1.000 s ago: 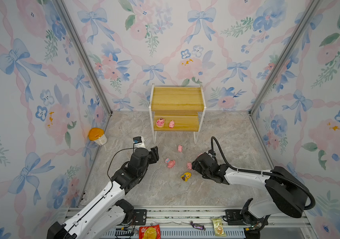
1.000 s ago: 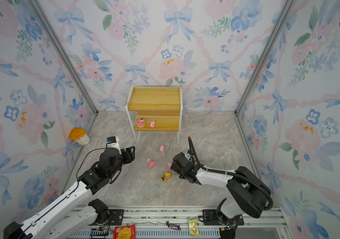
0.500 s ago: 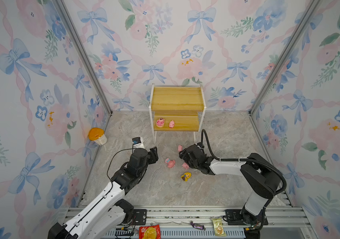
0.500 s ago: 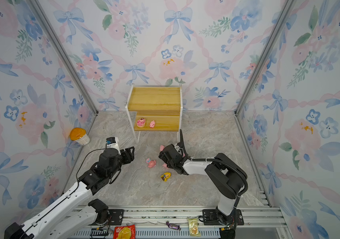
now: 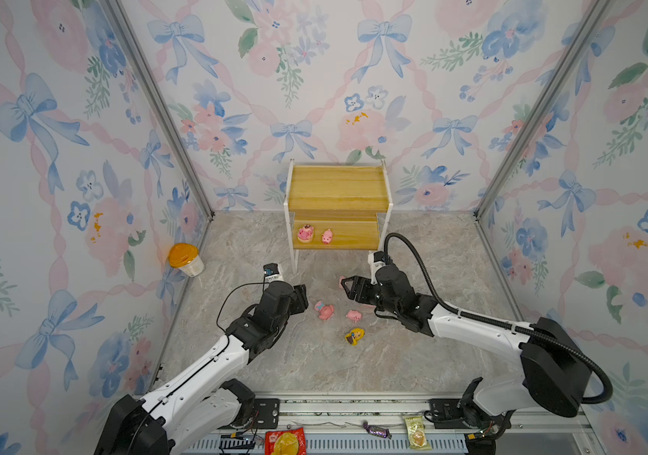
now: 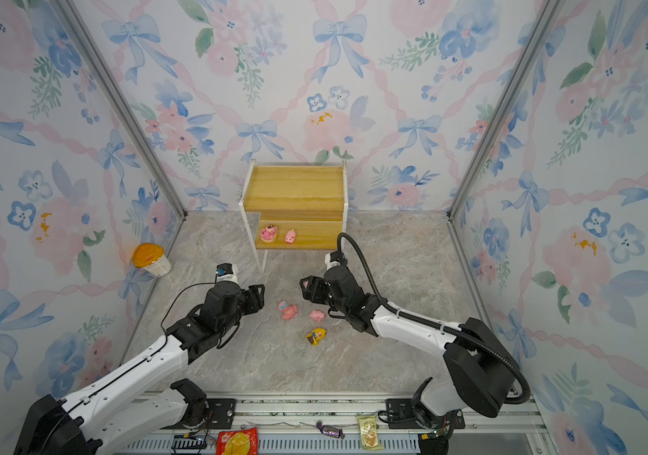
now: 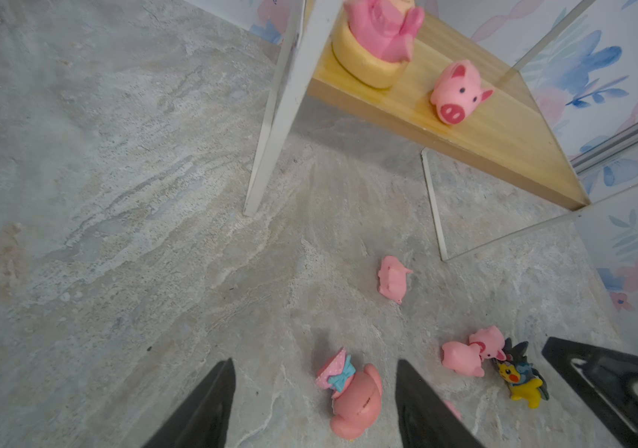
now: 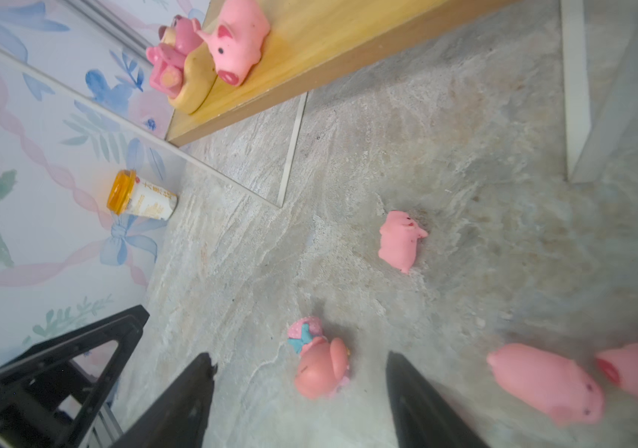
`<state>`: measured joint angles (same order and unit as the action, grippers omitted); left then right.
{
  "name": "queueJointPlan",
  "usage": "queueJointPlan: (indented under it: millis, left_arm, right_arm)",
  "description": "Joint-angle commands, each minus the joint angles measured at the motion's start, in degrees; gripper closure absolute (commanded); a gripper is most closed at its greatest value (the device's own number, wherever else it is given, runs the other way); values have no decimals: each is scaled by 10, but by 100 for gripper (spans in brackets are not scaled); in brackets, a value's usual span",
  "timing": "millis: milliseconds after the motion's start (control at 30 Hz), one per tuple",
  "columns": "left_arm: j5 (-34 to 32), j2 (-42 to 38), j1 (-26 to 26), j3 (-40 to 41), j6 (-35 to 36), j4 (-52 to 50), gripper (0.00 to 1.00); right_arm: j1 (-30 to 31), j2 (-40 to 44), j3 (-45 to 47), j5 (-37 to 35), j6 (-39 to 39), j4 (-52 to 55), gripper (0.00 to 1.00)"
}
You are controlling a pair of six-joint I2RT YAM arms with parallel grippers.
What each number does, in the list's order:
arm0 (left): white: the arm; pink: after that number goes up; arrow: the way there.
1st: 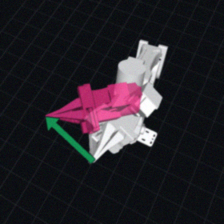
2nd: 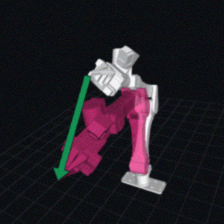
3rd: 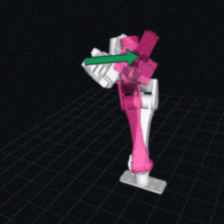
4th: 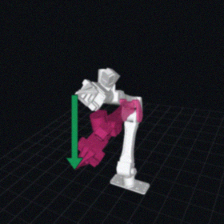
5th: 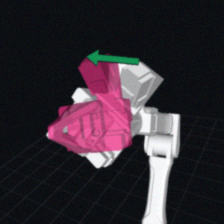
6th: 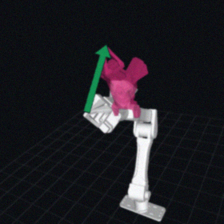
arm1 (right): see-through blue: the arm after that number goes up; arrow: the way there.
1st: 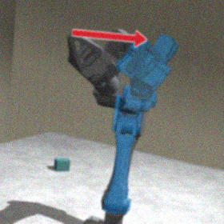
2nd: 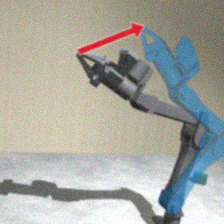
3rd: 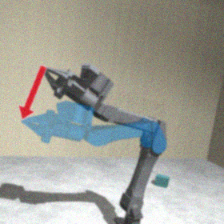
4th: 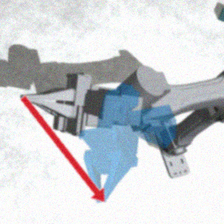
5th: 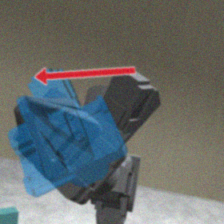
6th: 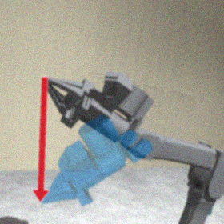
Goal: Organize plastic toys on shelves
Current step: Move the plastic toy to the center of the table, then pick up the plastic toy from the center of the table.
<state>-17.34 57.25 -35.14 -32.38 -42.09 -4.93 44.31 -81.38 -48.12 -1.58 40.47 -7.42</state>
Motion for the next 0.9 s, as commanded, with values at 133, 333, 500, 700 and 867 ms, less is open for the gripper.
queueJointPlan:
  millis: [133, 333, 500, 700, 867]
  left_arm:
    - [-34, 92, -77, -36, -33, 39, 34]
    - [-26, 130, -97, -59, -22, 49, 34]
    - [-29, 121, -97, -57, -8, 50, 33]
    - [-25, 116, -93, -47, 4, 65, 33]
    - [-6, 119, -84, -38, 8, 83, 33]
  right_arm:
    - [-66, 57, 136, 76, -324, -45, 27]
    - [-108, 18, 124, 142, -423, -71, 27]
    - [-115, 12, 129, 202, -517, -96, 29]
    - [-138, -19, 148, 239, -589, -157, 29]
    - [-137, -67, 135, 244, -611, -173, 29]
